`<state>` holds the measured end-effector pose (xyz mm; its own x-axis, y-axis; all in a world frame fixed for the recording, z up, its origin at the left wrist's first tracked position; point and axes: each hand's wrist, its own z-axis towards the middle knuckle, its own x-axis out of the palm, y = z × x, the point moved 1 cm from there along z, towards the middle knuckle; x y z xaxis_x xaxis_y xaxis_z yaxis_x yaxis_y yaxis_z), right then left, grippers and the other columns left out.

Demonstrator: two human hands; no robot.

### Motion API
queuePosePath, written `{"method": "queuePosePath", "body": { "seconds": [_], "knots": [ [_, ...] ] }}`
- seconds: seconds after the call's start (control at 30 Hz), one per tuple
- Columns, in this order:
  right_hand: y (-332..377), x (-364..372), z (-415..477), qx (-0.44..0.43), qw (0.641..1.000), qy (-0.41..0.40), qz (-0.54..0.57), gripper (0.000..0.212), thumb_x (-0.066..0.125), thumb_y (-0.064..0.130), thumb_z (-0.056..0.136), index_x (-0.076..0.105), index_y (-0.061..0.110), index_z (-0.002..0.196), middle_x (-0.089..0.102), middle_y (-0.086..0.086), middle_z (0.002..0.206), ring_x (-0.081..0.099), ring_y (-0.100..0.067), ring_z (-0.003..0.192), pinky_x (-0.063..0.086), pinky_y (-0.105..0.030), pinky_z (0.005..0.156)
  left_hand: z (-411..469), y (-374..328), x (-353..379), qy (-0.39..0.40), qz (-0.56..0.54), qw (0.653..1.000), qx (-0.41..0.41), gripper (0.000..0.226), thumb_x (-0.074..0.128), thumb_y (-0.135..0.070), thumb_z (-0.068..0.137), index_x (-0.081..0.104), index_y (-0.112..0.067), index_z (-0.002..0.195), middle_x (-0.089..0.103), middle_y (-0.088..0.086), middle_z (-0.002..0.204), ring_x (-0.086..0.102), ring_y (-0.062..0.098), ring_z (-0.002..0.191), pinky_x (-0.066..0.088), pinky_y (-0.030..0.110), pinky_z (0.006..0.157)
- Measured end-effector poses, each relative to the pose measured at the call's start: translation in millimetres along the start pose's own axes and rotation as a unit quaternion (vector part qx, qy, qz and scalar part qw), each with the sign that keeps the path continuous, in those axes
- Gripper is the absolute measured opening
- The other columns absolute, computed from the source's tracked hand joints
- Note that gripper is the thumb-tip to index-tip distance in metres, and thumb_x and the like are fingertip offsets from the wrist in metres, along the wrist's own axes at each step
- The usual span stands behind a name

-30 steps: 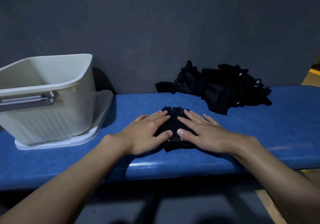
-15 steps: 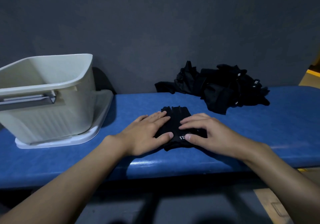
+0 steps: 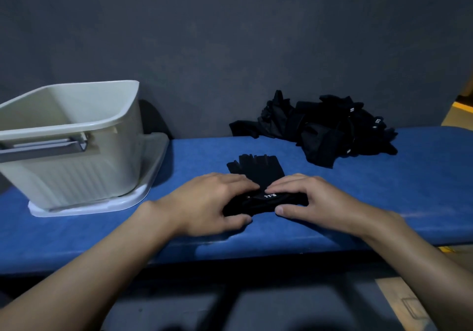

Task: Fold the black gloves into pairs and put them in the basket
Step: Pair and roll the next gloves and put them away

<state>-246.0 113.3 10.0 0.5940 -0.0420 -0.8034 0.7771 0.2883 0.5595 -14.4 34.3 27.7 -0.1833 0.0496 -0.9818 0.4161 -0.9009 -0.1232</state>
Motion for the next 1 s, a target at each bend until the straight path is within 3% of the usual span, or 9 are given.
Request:
{"method": "queuePosePath", "body": {
  "seconds": [0.17, 0.33, 0.5, 0.7, 0.77, 0.9, 1.0],
  "knots": [
    [1.5, -0.2, -0.4, 0.004, 1.0, -0.01, 0.013, 0.033, 0.072, 0.027, 0.087, 0.067, 0.036, 0.118, 0.062, 0.027, 0.114, 0.052, 0.007, 0.114, 0.041, -0.017, 0.1, -1.1, 5.1, 12.0, -0.07, 0.015, 0.996, 0.045, 0.047, 0.049, -0.051, 0.09, 0.047, -0.032, 0.133, 0.064, -0.005, 0.123, 0.062, 0.021, 0.115, 0.057, 0.043, 0.08],
    [5.7, -1.1, -2.7, 0.018, 0.999, -0.012, 0.041, 0.037, 0.076, 0.025, 0.083, 0.065, 0.041, 0.114, 0.064, 0.022, 0.107, 0.058, 0.005, 0.105, 0.045, -0.016, 0.092, 1.8, 2.6, 16.6, -0.119, 0.025, 0.991, 0.052, 0.033, 0.042, -0.048, 0.097, 0.053, -0.03, 0.122, 0.068, -0.008, 0.101, 0.066, 0.019, 0.086, 0.052, 0.037, 0.061],
    [5.4, 1.5, -3.0, 0.045, 0.997, -0.038, 0.048, 0.061, 0.082, 0.024, 0.077, 0.056, 0.038, 0.13, 0.065, 0.021, 0.112, 0.06, 0.008, 0.102, 0.047, -0.015, 0.093, 3.4, 6.4, 15.6, -0.144, -0.039, 0.989, -0.003, 0.032, 0.038, -0.051, 0.098, 0.056, -0.029, 0.113, 0.066, -0.007, 0.08, 0.057, 0.017, 0.066, 0.048, 0.039, 0.061],
    [4.9, 1.7, -0.4, 0.004, 0.993, -0.107, 0.045, 0.042, 0.073, 0.014, 0.085, 0.061, 0.037, 0.117, 0.069, 0.014, 0.1, 0.065, -0.002, 0.094, 0.052, -0.026, 0.084, 5.5, 8.5, 15.4, -0.15, -0.12, 0.98, -0.051, 0.014, 0.05, -0.038, 0.1, 0.055, -0.034, 0.113, 0.066, -0.01, 0.08, 0.058, 0.014, 0.069, 0.05, 0.041, 0.068],
    [5.6, 2.7, 0.7, -0.003, 0.992, -0.116, 0.043, 0.04, 0.071, 0.014, 0.087, 0.061, 0.04, 0.115, 0.07, 0.014, 0.1, 0.065, -0.002, 0.094, 0.052, -0.028, 0.084, 4.6, 8.3, 14.8, -0.148, -0.148, 0.976, -0.052, 0.02, 0.055, -0.039, 0.098, 0.053, -0.036, 0.118, 0.068, -0.012, 0.084, 0.061, 0.01, 0.073, 0.051, 0.037, 0.071],
    [5.5, 3.9, 2.8, -0.01, 0.989, -0.132, 0.062, 0.041, 0.069, 0.014, 0.088, 0.058, 0.047, 0.111, 0.071, 0.01, 0.1, 0.067, -0.009, 0.093, 0.053, -0.036, 0.086, 3.0, 6.2, 13.9, -0.131, -0.171, 0.976, -0.042, 0.056, 0.076, -0.04, 0.083, 0.047, -0.036, 0.13, 0.065, -0.02, 0.105, 0.061, 0.0, 0.094, 0.05, 0.026, 0.083],
    [5.2, 5.5, 4.1, -0.01, 0.989, -0.132, 0.071, 0.04, 0.069, 0.016, 0.089, 0.058, 0.048, 0.112, 0.07, 0.008, 0.098, 0.067, -0.015, 0.09, 0.054, -0.042, 0.084, 4.2, 7.1, 16.4, -0.144, -0.161, 0.976, -0.034, 0.049, 0.075, -0.031, 0.087, 0.047, -0.035, 0.127, 0.065, -0.018, 0.099, 0.06, 0.003, 0.087, 0.05, 0.031, 0.079]
  ]
}}
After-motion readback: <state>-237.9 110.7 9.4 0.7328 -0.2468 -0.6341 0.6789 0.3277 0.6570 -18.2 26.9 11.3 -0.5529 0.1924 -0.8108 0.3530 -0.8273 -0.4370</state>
